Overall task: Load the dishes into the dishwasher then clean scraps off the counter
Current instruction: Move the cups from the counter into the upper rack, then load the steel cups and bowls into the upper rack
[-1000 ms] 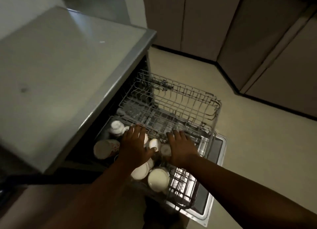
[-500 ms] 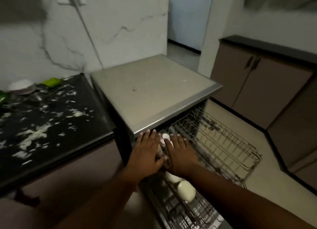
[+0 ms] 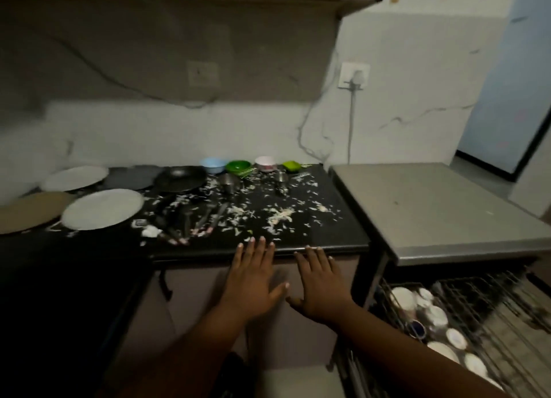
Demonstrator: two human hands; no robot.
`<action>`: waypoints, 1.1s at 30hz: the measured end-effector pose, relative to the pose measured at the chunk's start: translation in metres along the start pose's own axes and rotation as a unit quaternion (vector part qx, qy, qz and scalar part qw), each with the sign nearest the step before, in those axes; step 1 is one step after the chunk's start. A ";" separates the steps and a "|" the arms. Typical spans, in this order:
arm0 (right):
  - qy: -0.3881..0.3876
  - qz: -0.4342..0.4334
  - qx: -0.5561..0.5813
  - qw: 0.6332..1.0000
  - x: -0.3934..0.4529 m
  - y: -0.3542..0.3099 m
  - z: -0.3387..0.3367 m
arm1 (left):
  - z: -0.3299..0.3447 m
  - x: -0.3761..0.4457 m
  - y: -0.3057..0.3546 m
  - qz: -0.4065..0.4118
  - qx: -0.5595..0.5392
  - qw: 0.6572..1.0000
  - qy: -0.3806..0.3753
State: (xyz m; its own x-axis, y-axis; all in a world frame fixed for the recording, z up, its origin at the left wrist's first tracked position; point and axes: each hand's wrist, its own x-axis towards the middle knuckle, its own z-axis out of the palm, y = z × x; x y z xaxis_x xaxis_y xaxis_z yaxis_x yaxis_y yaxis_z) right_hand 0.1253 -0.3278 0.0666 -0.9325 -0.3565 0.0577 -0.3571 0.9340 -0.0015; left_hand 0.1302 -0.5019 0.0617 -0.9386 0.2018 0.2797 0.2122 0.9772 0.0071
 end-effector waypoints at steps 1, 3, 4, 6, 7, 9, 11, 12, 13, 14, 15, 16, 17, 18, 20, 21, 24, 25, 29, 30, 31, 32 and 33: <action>0.008 -0.016 0.007 1.000 0.007 -0.013 -0.004 | -0.006 -0.006 -0.014 -0.022 0.000 1.000 0.007; 0.017 -0.040 0.009 0.999 0.021 -0.038 -0.012 | -0.016 -0.016 -0.039 -0.065 -0.001 0.998 0.012; 0.018 -0.050 0.015 0.998 0.027 -0.049 -0.016 | -0.018 -0.020 -0.050 -0.081 -0.003 0.997 0.015; 0.021 -0.061 0.027 0.998 0.038 -0.065 -0.020 | -0.021 -0.025 -0.067 -0.108 -0.003 0.994 0.021; 0.026 -0.065 0.029 0.997 0.044 -0.070 -0.021 | -0.022 -0.025 -0.074 -0.117 -0.002 0.993 0.020; 0.028 -0.072 0.031 0.997 0.056 -0.074 -0.021 | -0.020 -0.021 -0.083 -0.136 -0.007 0.991 0.017; 0.015 -0.075 0.030 0.997 0.070 -0.073 -0.020 | -0.016 -0.014 -0.090 -0.150 -0.018 0.988 0.036; 0.009 -0.075 0.032 0.997 0.077 -0.071 -0.019 | -0.014 -0.010 -0.092 -0.154 -0.023 0.987 0.043; 0.005 -0.075 0.036 0.997 0.085 -0.069 -0.017 | -0.011 -0.005 -0.095 -0.159 -0.023 0.986 0.043; 0.000 -0.074 0.043 0.996 0.093 -0.066 -0.014 | -0.007 0.001 -0.098 -0.168 -0.024 0.985 0.038; -0.007 -0.074 0.048 0.996 0.101 -0.063 -0.011 | -0.002 0.007 -0.101 -0.175 -0.023 0.984 0.034; -0.016 -0.077 0.051 0.996 0.110 -0.059 -0.008 | 0.003 0.013 -0.103 -0.181 -0.026 0.983 0.032; -0.024 -0.081 0.051 0.995 0.120 -0.055 -0.004 | 0.009 0.021 -0.106 -0.188 -0.027 0.981 0.024; -0.030 -0.085 0.051 0.995 0.130 -0.049 -0.001 | 0.014 0.030 -0.108 -0.198 -0.027 0.980 0.012; -0.034 -0.093 0.056 0.994 0.154 -0.037 0.002 | 0.022 0.052 -0.111 -0.219 -0.020 0.975 -0.018; -0.036 -0.097 0.058 0.993 0.166 -0.029 0.003 | 0.024 0.063 -0.110 -0.225 -0.014 0.974 -0.028; -0.032 -0.107 0.062 0.992 0.199 -0.004 0.008 | 0.036 0.096 -0.106 -0.240 -0.006 0.970 -0.027; -0.028 -0.109 0.061 0.992 0.210 0.004 0.009 | 0.040 0.107 -0.106 -0.244 -0.012 0.970 -0.012; -0.034 -0.108 0.056 0.992 0.250 0.038 0.013 | 0.052 0.144 -0.106 -0.276 -0.034 0.960 -0.035; -0.035 -0.106 0.055 0.992 0.259 0.046 0.014 | 0.055 0.152 -0.105 -0.280 -0.042 0.958 -0.047; -0.035 -0.101 0.059 0.992 0.268 0.054 0.015 | 0.058 0.160 -0.105 -0.285 -0.048 0.956 -0.052; -0.035 -0.094 0.065 0.993 0.277 0.062 0.015 | 0.061 0.168 -0.105 -0.290 -0.056 0.954 -0.056; -0.034 -0.085 0.069 0.993 0.286 0.069 0.015 | 0.063 0.177 -0.106 -0.294 -0.065 0.952 -0.060</action>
State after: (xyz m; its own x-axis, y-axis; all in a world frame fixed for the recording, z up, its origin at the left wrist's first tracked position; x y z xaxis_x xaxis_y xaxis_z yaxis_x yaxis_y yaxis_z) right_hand -0.1665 -0.3657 0.0680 -0.8574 -0.5147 0.0011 -0.5101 0.8494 -0.1351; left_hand -0.0758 -0.5657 0.0500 -0.9281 -0.3641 0.0784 -0.3354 0.9085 0.2493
